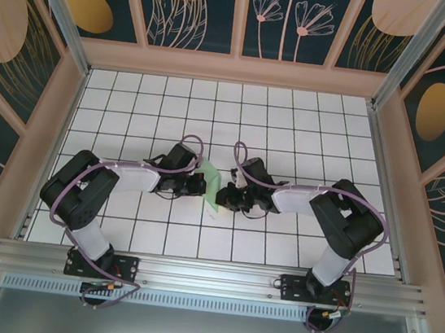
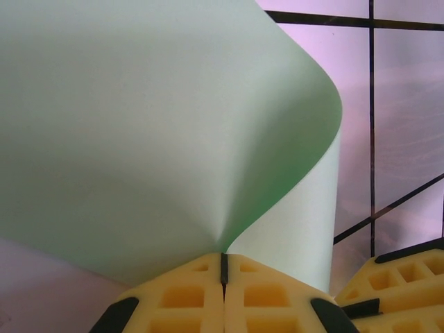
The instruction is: Fold a paper plane with a square sheet of paper (pick it up from the middle)
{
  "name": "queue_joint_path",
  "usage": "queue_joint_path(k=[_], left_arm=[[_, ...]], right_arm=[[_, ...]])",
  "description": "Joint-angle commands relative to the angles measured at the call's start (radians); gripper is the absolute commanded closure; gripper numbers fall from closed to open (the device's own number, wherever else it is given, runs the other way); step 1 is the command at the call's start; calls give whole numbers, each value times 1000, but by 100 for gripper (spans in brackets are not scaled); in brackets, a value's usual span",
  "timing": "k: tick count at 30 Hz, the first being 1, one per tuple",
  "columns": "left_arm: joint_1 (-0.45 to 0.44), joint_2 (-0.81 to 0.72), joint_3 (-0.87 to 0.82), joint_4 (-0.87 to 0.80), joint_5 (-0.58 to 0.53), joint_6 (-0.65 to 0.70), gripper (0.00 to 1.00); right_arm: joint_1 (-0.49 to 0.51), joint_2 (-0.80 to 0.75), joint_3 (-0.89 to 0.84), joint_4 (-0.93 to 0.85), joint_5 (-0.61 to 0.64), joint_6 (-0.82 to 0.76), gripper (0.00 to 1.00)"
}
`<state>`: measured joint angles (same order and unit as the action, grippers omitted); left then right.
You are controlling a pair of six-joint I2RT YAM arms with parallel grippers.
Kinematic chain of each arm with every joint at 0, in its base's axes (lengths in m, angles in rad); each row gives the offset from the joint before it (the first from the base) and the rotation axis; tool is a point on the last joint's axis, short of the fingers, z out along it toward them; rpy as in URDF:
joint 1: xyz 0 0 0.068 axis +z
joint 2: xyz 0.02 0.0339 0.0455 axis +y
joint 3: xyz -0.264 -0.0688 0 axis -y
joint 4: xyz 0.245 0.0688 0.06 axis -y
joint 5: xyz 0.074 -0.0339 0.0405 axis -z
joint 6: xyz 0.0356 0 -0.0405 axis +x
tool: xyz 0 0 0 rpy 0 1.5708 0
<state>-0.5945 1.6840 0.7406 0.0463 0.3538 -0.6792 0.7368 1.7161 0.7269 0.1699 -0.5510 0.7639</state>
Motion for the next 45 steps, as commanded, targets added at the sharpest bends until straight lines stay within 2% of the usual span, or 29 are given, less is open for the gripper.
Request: queue_joint_path(k=[1,17,31,45], left_arm=[[7,16,34,-40,-18,41,92],[10,18,77,-119,-79,95,92],[10,25,86,-114,-88,113,91],[10,76,103,-139,-109,139,91]], right_arm=[[6,20,13,22,-15,-5,83],[6,25,15,31,-21,0,79],[8,-47,55,14,-25,0,85],[-10,49,75,68,-65,14,87]])
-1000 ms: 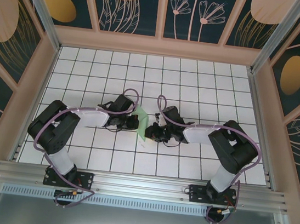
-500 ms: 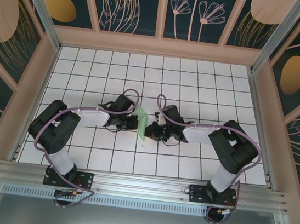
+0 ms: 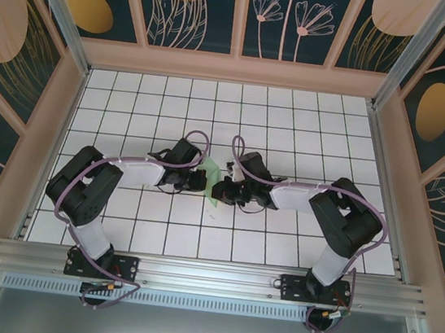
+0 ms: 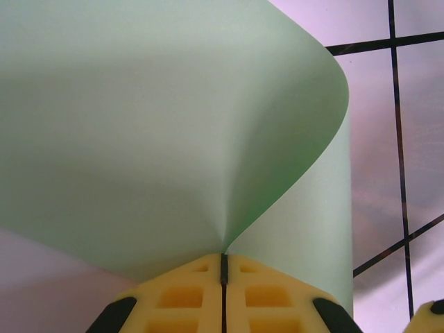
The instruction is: Fold a paper plane with a square sheet of paper (pick it up from the middle)
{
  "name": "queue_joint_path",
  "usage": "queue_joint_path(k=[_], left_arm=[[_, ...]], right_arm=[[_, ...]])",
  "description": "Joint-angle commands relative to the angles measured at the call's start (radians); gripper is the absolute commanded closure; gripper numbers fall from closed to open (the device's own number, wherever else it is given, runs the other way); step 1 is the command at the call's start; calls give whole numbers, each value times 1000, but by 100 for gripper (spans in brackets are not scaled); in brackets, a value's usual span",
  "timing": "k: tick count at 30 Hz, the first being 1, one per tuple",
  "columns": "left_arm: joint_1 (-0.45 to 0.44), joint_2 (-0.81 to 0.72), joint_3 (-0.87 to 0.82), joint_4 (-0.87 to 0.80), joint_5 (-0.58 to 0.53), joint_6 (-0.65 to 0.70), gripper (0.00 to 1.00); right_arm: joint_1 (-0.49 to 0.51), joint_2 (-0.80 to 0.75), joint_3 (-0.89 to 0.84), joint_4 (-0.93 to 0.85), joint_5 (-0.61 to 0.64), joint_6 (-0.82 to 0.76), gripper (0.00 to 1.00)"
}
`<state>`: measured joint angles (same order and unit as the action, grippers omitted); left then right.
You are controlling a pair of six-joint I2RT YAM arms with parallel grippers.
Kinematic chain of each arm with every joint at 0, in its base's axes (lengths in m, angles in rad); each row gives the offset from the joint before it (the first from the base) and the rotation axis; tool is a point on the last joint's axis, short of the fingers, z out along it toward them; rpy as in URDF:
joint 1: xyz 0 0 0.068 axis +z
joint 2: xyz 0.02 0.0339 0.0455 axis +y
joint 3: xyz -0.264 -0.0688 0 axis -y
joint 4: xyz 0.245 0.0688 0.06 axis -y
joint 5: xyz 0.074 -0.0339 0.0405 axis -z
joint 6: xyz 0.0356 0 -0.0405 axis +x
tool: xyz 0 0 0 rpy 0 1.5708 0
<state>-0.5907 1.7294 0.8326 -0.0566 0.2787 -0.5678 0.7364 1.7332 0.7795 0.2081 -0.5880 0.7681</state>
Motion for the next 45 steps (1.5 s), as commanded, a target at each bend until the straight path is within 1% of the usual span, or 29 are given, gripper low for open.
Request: queue_joint_path(k=[1,9,16,25,35,40,45], left_arm=[[7,31,12,-37,-36,26,91],[7,40,25,-47,-36,35,91],[6,45,32,-61,-51,42,91],[6,54,58,-76,-67,57,91],[6,51,73,-83,-58,78,90],[7,53,98,-107,-70,108,89],[6,67,134,-146,-102,141,88]], right_arm=[[-11,46,26,32,-42,7,87],[-38,61,-2,14,-33,-11,87],[-40,67,-33,49,-59,-3,86],[-41,79,-47,60,-46,4,85],[-40,108,-50,62,-33,16,85],[-39,123,-42,22,-8,18,85],[-19,153,10,-111,63,-25,86]])
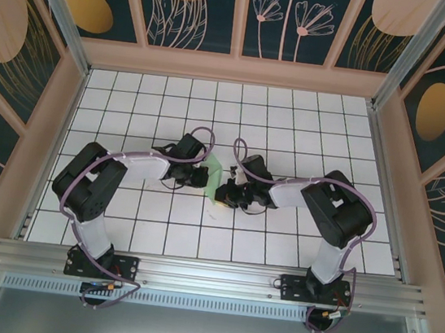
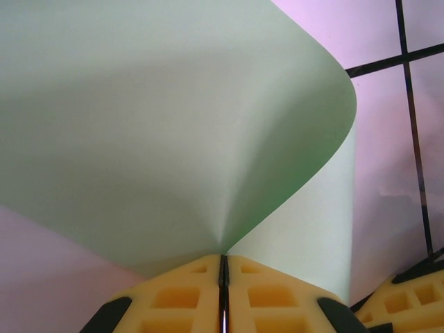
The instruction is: Fold a paper plane with a square sheet of paper (pick it up from the middle)
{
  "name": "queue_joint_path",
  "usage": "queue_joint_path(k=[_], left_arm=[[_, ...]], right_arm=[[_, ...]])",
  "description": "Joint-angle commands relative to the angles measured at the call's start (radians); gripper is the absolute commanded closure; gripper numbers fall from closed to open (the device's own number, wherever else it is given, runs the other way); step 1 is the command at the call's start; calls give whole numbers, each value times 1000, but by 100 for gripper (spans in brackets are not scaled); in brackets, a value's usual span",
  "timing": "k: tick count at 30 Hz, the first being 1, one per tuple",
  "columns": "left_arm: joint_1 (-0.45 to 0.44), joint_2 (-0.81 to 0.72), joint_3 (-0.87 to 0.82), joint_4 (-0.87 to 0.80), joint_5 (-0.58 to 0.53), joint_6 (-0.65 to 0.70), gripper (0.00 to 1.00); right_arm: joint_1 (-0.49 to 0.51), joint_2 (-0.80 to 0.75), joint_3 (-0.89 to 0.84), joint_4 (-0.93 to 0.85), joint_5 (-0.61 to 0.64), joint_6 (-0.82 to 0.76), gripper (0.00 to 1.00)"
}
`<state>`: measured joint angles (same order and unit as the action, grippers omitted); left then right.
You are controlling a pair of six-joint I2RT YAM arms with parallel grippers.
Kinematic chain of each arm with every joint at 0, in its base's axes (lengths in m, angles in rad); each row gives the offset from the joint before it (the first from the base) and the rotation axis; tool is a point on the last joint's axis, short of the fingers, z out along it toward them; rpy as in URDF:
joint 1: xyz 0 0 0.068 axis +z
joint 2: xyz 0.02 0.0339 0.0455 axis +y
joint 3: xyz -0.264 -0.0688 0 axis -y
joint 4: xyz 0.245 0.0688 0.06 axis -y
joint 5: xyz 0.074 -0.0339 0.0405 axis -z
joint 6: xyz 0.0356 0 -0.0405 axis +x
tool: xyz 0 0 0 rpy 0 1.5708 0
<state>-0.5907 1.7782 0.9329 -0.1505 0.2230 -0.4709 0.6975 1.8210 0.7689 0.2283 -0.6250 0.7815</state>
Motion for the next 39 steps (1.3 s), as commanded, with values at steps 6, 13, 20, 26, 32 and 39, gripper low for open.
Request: queue_joint_path(k=[6,13,20,26,32,39], left_arm=[[7,43,34,-52,-38,52,88],[7,73,62,-62,-28,62,89],[6,79,66,-69,-33,66,89],[7,78,72,-71,-27,63,89],[6,66,89,-85,-25,71,89],[6,61,105,-93,-37,73,86]], right_arm=[[33,54,56,-152,131,-38,86],[30,-40,99,-105,80,-24,86],[28,-55,144,-136,108,-24,88],[33,1,141,-128,94,-9,90],[33,36,109,-84,84,-1,89],[40,87,107,-184,133,-29,89]])
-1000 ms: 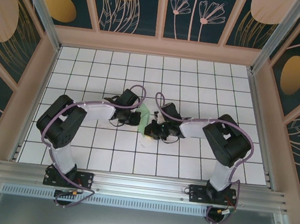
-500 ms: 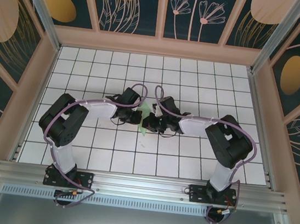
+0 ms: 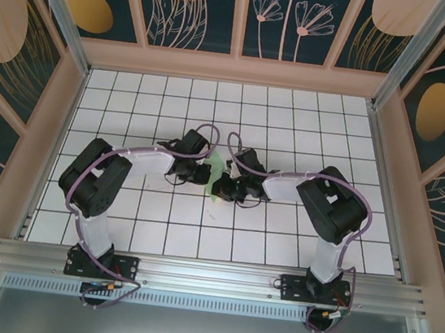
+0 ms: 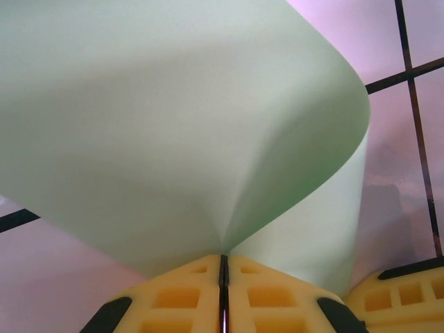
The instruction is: Fold a paper plane with a square sheet of paper (pick it up from the middle)
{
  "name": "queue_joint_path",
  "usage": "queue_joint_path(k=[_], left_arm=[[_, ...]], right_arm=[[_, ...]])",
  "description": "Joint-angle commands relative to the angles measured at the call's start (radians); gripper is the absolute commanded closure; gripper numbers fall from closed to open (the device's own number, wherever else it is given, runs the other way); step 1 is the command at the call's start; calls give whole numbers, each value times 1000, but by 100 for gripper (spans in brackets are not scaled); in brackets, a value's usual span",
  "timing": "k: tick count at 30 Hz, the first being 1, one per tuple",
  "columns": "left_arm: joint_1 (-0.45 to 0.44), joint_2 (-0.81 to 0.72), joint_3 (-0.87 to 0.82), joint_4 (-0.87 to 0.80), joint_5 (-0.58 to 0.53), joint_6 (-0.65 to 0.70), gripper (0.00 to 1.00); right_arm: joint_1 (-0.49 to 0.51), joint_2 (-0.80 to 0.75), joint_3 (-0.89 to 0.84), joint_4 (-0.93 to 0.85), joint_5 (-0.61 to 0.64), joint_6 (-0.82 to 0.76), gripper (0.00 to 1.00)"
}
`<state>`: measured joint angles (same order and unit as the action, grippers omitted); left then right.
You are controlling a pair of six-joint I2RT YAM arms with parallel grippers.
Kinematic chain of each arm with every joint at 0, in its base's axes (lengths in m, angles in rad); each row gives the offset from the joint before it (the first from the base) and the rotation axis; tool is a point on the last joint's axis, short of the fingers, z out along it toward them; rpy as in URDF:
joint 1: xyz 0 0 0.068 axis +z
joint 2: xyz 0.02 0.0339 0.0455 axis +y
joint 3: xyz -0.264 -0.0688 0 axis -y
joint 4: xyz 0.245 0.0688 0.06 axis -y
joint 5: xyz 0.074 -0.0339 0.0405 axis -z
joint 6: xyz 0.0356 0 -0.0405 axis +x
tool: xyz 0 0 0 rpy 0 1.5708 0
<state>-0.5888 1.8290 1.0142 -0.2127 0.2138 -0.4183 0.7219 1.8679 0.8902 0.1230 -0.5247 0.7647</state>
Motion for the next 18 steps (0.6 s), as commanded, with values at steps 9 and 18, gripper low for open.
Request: queue_joint_path(k=[9,18], left_arm=[[21,-90,80,-50,-84,-44,57],[25,-169,-28,90,95,-195,84]], right_arm=[[17,59,-4,-132,87,-12,92],[16,69,1,-83,63,9,92]])
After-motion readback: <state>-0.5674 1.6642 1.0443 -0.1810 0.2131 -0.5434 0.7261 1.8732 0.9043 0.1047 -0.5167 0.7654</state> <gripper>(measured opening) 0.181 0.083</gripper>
